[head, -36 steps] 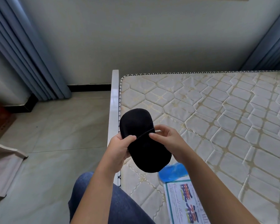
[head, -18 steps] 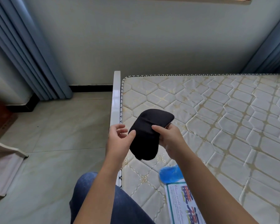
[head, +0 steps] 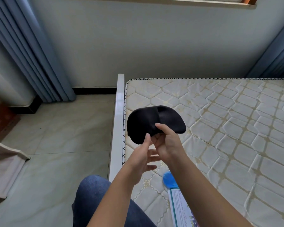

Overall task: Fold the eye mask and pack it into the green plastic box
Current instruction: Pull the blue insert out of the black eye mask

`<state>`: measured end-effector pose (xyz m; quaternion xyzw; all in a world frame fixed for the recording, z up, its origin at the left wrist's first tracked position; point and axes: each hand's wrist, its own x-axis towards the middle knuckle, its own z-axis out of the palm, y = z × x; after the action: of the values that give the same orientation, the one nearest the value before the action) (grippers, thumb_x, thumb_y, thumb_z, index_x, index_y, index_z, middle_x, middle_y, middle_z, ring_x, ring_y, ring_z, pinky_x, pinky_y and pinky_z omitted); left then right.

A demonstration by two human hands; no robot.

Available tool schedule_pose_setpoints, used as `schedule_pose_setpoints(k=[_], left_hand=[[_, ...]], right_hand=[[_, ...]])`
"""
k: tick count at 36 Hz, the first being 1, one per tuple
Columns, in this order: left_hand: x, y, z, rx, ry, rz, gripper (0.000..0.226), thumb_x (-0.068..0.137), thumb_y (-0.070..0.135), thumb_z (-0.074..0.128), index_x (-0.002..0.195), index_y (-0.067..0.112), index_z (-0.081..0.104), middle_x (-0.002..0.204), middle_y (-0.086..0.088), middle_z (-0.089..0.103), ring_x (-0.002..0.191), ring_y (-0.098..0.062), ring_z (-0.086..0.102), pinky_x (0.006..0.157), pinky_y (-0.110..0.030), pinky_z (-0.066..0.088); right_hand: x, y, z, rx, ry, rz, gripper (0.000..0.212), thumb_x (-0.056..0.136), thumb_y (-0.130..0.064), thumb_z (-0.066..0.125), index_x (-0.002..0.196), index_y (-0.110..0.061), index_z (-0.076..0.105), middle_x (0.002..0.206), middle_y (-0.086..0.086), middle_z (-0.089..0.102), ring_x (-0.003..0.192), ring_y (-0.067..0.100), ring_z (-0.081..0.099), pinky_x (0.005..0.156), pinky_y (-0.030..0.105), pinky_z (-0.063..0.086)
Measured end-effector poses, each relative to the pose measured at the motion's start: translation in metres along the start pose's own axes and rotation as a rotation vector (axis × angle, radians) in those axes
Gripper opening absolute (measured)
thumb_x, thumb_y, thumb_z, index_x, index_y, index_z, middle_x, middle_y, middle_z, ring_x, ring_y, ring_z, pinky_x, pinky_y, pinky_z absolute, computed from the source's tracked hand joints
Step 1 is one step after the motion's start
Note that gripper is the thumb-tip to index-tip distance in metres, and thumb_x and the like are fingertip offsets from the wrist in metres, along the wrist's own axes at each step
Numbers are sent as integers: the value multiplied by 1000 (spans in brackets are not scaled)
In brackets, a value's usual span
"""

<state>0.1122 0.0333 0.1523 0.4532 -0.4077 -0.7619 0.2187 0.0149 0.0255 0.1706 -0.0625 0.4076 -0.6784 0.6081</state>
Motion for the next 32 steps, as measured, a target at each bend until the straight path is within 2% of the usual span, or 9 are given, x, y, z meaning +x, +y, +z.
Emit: schedule_pose_setpoints(k=[3, 6, 9, 13, 18, 23, 26, 29, 32], left_hand=[[3, 4, 3, -221, 149, 108, 40, 92, 53, 39, 112, 25, 59, 108, -2, 69, 98, -17, 65, 74, -30, 47], [7, 10, -1, -382, 279, 217, 25, 93, 33, 50, 107, 15, 59, 95, -4, 70, 86, -14, 66, 69, -27, 48], [9, 18, -6, -506, 312, 316, 16, 95, 17, 48, 103, 7, 57, 83, -8, 66, 70, -15, 64, 61, -23, 51], [9, 28, -15, -627, 372, 392, 11, 96, 9, 44, 101, 5, 52, 81, -9, 60, 72, -16, 58, 69, -24, 49], [4, 36, -26, -624, 520, 501, 16, 95, 1, 38, 84, 7, 48, 86, -9, 61, 80, -16, 62, 79, -28, 55], [6, 34, -40, -479, 641, 538, 18, 90, 0, 39, 76, 8, 47, 75, -7, 54, 71, -18, 56, 58, -24, 56], [5, 32, -44, -358, 605, 530, 16, 87, -2, 38, 85, 9, 51, 76, -7, 54, 67, -19, 53, 49, -24, 51], [3, 30, -41, -279, 484, 491, 21, 89, -2, 40, 92, 13, 55, 79, -4, 62, 62, -11, 61, 50, -25, 52], [1, 28, -35, -261, 356, 446, 26, 91, -1, 41, 95, 17, 59, 82, 0, 67, 66, -9, 64, 50, -22, 52]], right_hand=[[-3, 3, -1, -63, -30, 27, 8, 83, -6, 58, 78, -3, 64, 68, 11, 65, 61, 20, 62, 64, 27, 53], [-3, 6, -5, -140, -72, 10, 9, 84, -7, 58, 84, -2, 65, 75, 12, 66, 67, 22, 62, 67, 29, 50], [-5, 10, -10, -224, -136, -3, 19, 85, -12, 59, 100, -3, 65, 88, 12, 69, 79, 21, 67, 69, 28, 52], [-7, 11, -16, -259, -163, -9, 27, 87, -17, 57, 112, -12, 62, 94, 4, 72, 88, 16, 70, 74, 26, 52], [1, 4, -24, -314, 43, 27, 15, 88, -20, 57, 101, -11, 57, 92, 5, 66, 78, 17, 64, 65, 24, 51], [5, -4, -35, -661, 122, 13, 19, 85, -27, 62, 71, -15, 58, 63, 0, 55, 58, 14, 54, 58, 24, 44], [6, -10, -37, -736, 92, -90, 17, 84, -28, 63, 72, -17, 58, 64, -3, 57, 60, 11, 56, 59, 23, 44], [5, -15, -32, -731, 9, -146, 10, 84, -26, 63, 86, -17, 58, 79, -1, 63, 75, 12, 60, 65, 23, 44], [3, -18, -27, -752, -68, -129, 20, 83, -28, 64, 100, -18, 58, 92, -1, 64, 87, 11, 62, 66, 19, 46]])
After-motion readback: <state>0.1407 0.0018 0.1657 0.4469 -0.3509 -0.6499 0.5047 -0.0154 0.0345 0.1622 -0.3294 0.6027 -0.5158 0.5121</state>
